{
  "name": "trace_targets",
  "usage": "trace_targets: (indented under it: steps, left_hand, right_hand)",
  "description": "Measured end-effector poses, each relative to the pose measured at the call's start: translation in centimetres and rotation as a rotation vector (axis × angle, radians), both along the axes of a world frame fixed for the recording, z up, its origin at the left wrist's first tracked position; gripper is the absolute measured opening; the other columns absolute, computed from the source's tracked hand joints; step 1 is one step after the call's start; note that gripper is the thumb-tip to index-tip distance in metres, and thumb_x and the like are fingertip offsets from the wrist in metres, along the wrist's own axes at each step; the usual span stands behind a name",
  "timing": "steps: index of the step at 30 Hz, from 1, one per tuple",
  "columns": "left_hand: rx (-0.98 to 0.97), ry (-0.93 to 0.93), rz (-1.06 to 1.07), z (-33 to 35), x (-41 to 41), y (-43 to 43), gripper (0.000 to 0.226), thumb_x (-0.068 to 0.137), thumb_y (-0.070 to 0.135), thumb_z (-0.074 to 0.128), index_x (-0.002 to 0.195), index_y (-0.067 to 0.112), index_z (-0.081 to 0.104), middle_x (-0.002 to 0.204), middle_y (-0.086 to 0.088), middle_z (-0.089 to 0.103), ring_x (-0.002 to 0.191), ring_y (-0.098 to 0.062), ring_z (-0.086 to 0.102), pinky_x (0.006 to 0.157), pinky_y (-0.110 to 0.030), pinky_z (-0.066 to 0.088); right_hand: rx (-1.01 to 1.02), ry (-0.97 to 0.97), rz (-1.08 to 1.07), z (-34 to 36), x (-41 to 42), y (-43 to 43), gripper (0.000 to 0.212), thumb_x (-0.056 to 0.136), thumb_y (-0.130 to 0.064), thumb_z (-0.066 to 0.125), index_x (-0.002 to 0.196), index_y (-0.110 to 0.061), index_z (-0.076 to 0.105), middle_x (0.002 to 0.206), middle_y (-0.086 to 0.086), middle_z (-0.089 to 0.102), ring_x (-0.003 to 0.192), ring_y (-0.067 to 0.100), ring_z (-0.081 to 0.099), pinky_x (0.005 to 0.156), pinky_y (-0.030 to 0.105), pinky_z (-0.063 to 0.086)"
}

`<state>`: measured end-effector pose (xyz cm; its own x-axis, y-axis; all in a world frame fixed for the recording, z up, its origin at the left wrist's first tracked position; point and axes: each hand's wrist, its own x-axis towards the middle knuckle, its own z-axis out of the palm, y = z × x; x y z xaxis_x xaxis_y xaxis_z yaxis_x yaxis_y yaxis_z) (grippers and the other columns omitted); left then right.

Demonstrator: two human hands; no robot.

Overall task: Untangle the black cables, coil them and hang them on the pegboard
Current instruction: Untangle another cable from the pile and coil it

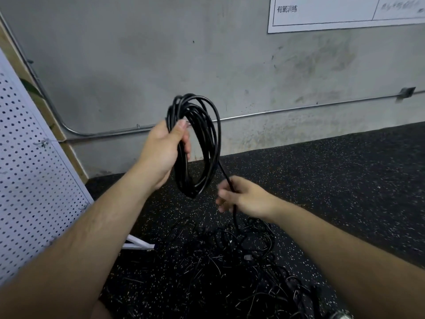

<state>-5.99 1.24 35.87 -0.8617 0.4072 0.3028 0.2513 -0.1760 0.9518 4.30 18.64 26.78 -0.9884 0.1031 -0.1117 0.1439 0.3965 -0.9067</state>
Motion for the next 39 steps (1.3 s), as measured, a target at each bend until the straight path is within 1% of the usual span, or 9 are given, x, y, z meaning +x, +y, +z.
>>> trace_targets:
  steps: [3,5,11,15,20,25,29,32,39]
  left_hand:
    - [0.059,-0.011,0.079,0.4,-0.6,-0.7,0.017,0.108,0.022,0.047,0.097,0.014,0.056,0.065,0.008,0.054,0.059,-0.011,0.052,0.06,-0.03,0.048]
    - [0.091,-0.002,0.128,0.4,-0.8,-0.8,0.016,0.109,0.022,0.046,0.096,0.014,0.054,0.062,0.009,0.053,0.058,-0.011,0.051,0.058,-0.027,0.048]
    - [0.059,0.089,0.233,-0.3,-1.4,-0.3,0.014,0.11,0.021,0.043,0.098,0.017,0.049,0.057,0.012,0.054,0.057,-0.009,0.051,0.061,-0.03,0.049]
    - [0.007,0.118,0.258,-0.7,-1.8,-0.3,0.014,0.109,0.023,0.045,0.097,0.021,0.05,0.059,0.013,0.055,0.061,-0.011,0.053,0.069,-0.037,0.051]
    - [-0.246,0.247,0.214,-1.6,-1.3,0.4,0.012,0.108,0.026,0.047,0.097,0.028,0.052,0.074,0.006,0.057,0.061,-0.002,0.058,0.072,-0.034,0.055]
    - [-0.341,0.308,0.007,-2.6,0.5,1.5,0.011,0.107,0.024,0.049,0.097,0.027,0.053,0.075,0.01,0.06,0.068,-0.002,0.061,0.071,-0.024,0.05]
    - [-0.385,0.276,-0.153,-3.2,1.3,2.1,0.009,0.105,0.028,0.052,0.1,0.03,0.06,0.076,0.017,0.066,0.077,-0.002,0.062,0.08,-0.025,0.049]
    - [-0.328,0.14,-0.211,-3.2,1.9,2.5,0.011,0.104,0.028,0.054,0.107,0.03,0.065,0.09,0.012,0.074,0.091,-0.007,0.07,0.087,-0.031,0.054]
    - [-0.298,-0.011,-0.385,-2.9,2.2,2.6,0.012,0.105,0.019,0.051,0.107,0.018,0.063,0.072,0.003,0.058,0.065,-0.012,0.055,0.062,-0.023,0.048]
  right_hand:
    - [0.222,-0.198,0.044,-2.5,0.1,0.2,0.021,0.108,-0.028,0.045,0.118,-0.012,0.055,0.106,0.003,0.073,0.088,0.011,0.068,0.069,0.018,0.05]
    - [0.291,-0.29,0.016,-3.8,0.0,0.2,0.022,0.108,-0.03,0.044,0.121,-0.012,0.049,0.108,0.005,0.072,0.093,0.015,0.067,0.075,0.027,0.053]
    - [0.71,-0.024,-0.131,-2.5,0.3,-1.6,0.017,0.104,-0.009,0.044,0.12,-0.007,0.037,0.078,0.003,0.056,0.062,0.021,0.057,0.045,0.025,0.031]
    - [1.06,-0.018,0.028,0.9,1.4,-3.3,0.028,0.1,-0.009,0.045,0.128,-0.01,0.049,0.114,0.007,0.056,0.091,0.03,0.064,0.064,0.035,0.046]
    - [1.205,0.215,0.136,4.5,2.0,-3.3,0.032,0.098,-0.013,0.051,0.127,-0.023,0.06,0.12,-0.004,0.058,0.096,0.024,0.065,0.071,0.032,0.05]
    - [1.066,0.459,-0.025,5.9,1.9,-2.5,0.041,0.1,-0.057,0.049,0.104,-0.02,0.066,0.101,-0.003,0.065,0.087,0.022,0.064,0.07,0.033,0.046]
    - [0.774,0.45,-0.192,6.9,1.9,-2.0,0.046,0.084,-0.068,0.064,0.078,-0.022,0.061,0.074,-0.004,0.063,0.065,0.015,0.057,0.06,0.035,0.046]
    - [0.54,0.384,-0.234,7.3,2.1,-1.5,0.044,0.078,-0.064,0.073,0.069,-0.022,0.064,0.056,-0.006,0.057,0.048,0.008,0.047,0.05,0.03,0.038]
    - [-0.017,0.351,-0.226,8.2,2.3,0.0,0.035,0.086,-0.037,0.078,0.082,-0.005,0.064,0.047,-0.01,0.052,0.038,0.004,0.041,0.043,0.017,0.034]
